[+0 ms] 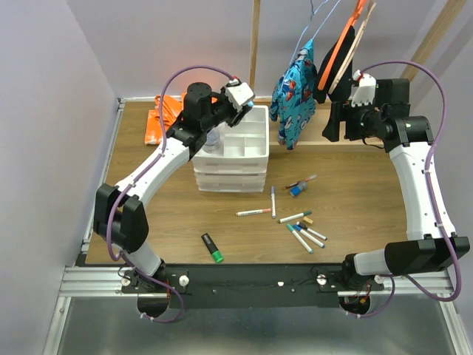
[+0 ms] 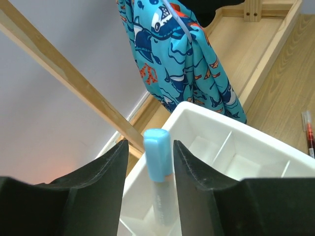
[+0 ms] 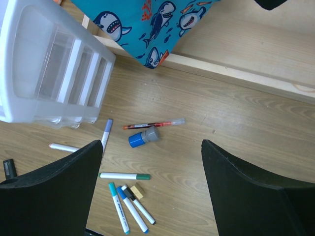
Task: Sort the stationery into containers
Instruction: Place the stationery in the storage box.
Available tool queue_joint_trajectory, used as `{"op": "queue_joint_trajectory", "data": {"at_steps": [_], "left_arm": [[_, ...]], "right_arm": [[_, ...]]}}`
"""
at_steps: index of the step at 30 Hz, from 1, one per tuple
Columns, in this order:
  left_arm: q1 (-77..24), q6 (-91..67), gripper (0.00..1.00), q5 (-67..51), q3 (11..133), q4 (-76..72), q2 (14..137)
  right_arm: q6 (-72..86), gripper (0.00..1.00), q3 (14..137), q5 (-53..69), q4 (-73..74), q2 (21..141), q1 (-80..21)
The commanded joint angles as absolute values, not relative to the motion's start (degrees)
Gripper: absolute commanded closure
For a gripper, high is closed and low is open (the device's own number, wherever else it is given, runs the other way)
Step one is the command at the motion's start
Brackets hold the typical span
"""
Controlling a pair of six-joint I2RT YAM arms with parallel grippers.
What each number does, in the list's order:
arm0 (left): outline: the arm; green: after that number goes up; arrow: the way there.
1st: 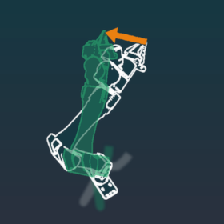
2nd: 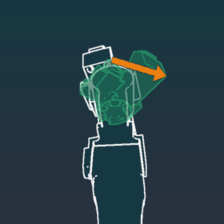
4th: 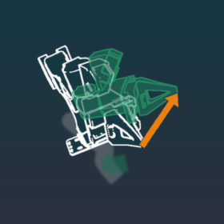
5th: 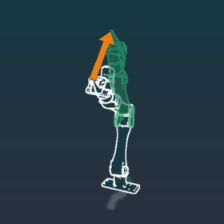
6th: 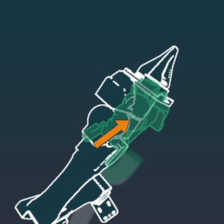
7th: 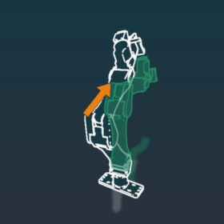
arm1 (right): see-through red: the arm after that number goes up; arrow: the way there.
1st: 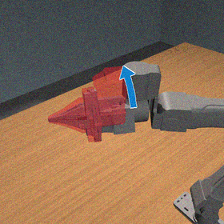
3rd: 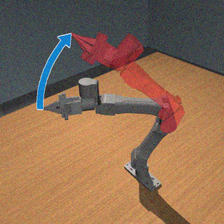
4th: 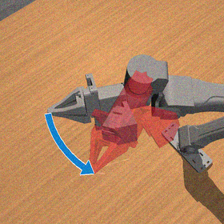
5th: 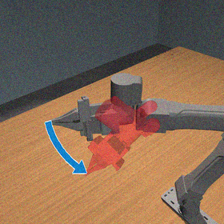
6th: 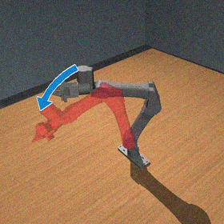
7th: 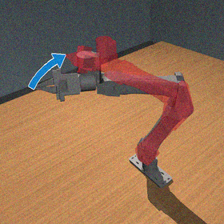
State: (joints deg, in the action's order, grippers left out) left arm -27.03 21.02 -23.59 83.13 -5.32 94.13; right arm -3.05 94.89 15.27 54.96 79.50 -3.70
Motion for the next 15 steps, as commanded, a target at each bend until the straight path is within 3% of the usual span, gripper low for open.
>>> {"op": "queue_joint_trajectory", "data": {"at_steps": [1, 4, 9, 13, 15], "left_arm": [[-27.6, 19.25, 0.47, -24.6, 82.71, -8.87, 88.07], [-28.12, 18.55, 0.45, -26.44, 82.53, -10.36, 84.74], [-28.12, 30.2, 0.41, -47.25, 80.51, 0.58, 73.49], [-28.21, 47.43, 0.29, -55.45, 81.2, 35.38, 67.85], [-28.21, 60.15, 0.28, -58.17, 85.33, 49.32, 68.81]], "right_arm": [[-3.34, 0.11, 94.75, 15.82, 53.79, 79.28, -3.25], [-3.43, 0.11, 94.57, 15.82, 53.79, 78.93, -3.34], [-3.78, 0.11, 94.31, 15.99, 54.23, 77.78, -3.34], [-4.39, 0.11, 93.6, 16.96, 54.58, 76.91, -3.34], [-4.31, 0.11, 93.16, 17.49, 54.41, 76.73, -3.25]]}}
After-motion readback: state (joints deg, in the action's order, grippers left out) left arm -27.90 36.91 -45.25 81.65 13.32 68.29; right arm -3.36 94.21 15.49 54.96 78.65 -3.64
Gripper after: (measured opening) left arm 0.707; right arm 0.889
